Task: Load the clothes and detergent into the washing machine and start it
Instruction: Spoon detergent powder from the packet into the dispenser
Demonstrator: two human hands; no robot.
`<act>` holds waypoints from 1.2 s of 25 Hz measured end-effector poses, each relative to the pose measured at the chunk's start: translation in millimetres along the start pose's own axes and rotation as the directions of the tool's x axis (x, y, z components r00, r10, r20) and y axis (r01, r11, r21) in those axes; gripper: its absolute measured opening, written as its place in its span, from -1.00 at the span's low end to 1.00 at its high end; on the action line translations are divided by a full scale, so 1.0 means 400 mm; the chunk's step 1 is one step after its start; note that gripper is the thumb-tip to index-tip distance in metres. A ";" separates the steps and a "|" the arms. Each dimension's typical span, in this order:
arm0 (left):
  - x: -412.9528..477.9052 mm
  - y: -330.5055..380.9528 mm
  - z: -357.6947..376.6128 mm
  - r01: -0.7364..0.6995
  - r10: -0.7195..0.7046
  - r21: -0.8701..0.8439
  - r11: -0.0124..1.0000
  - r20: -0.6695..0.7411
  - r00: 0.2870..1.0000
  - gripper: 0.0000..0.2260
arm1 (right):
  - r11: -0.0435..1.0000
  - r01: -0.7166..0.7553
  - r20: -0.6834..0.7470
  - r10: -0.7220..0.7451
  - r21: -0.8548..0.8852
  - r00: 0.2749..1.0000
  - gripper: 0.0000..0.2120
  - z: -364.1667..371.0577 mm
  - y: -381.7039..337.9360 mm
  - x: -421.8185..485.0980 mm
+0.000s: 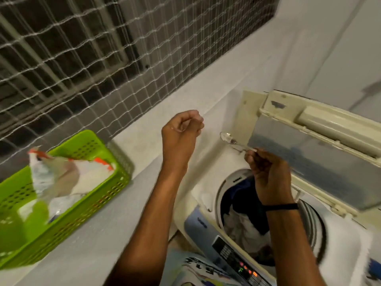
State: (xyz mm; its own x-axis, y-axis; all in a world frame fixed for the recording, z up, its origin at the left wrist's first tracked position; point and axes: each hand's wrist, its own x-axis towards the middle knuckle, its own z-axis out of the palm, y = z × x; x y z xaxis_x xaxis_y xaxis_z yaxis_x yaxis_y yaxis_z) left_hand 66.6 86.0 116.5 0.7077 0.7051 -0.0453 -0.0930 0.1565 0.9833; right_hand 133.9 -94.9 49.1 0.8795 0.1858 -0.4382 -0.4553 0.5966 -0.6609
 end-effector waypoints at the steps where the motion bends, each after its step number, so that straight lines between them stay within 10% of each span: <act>1: -0.007 0.041 -0.046 -0.066 0.067 0.023 0.998 -0.057 0.996 -0.89 | 1.000 -0.031 0.062 0.031 -0.003 0.998 -0.84 0.055 0.007 -0.021; 7: -0.086 0.202 -0.336 -0.325 0.428 0.301 0.897 -0.399 0.811 -0.92 | 0.964 -0.120 0.360 0.202 -0.236 0.911 -0.83 0.334 0.113 -0.149; 12: -0.134 0.224 -0.579 -0.152 0.441 0.480 0.864 -0.577 0.687 -0.81 | 0.837 0.130 0.581 0.248 -0.531 0.775 -0.79 0.500 0.255 -0.241; 14: -0.141 0.202 -0.654 0.021 0.360 0.540 0.842 -0.589 0.723 -0.72 | 0.673 0.317 0.622 0.271 -0.668 0.735 -0.84 0.543 0.304 -0.276; 18: -0.149 0.154 -0.731 0.278 0.168 0.577 0.768 -0.600 0.782 -0.61 | -0.062 0.861 0.849 0.143 -0.506 0.509 -0.68 0.596 0.375 -0.322; 21: -0.152 0.132 -0.741 0.311 0.085 0.559 0.769 -0.572 0.816 -0.72 | -0.198 0.866 0.856 0.162 -0.459 0.491 -0.50 0.626 0.402 -0.340; 30: -0.143 0.141 -0.715 0.280 0.120 0.579 0.765 -0.556 0.823 -0.87 | 0.104 0.587 0.555 0.490 -0.803 0.672 -0.77 0.644 0.469 -0.322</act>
State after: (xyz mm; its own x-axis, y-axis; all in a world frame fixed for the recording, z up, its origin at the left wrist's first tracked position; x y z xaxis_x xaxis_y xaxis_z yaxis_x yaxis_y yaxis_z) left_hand -179.5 252.2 124.1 0.1818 0.9832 -0.0176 0.5328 -0.0835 0.8421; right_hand -29.0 194.3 138.6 0.4449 0.8506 -0.2802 0.3575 -0.4555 -0.8153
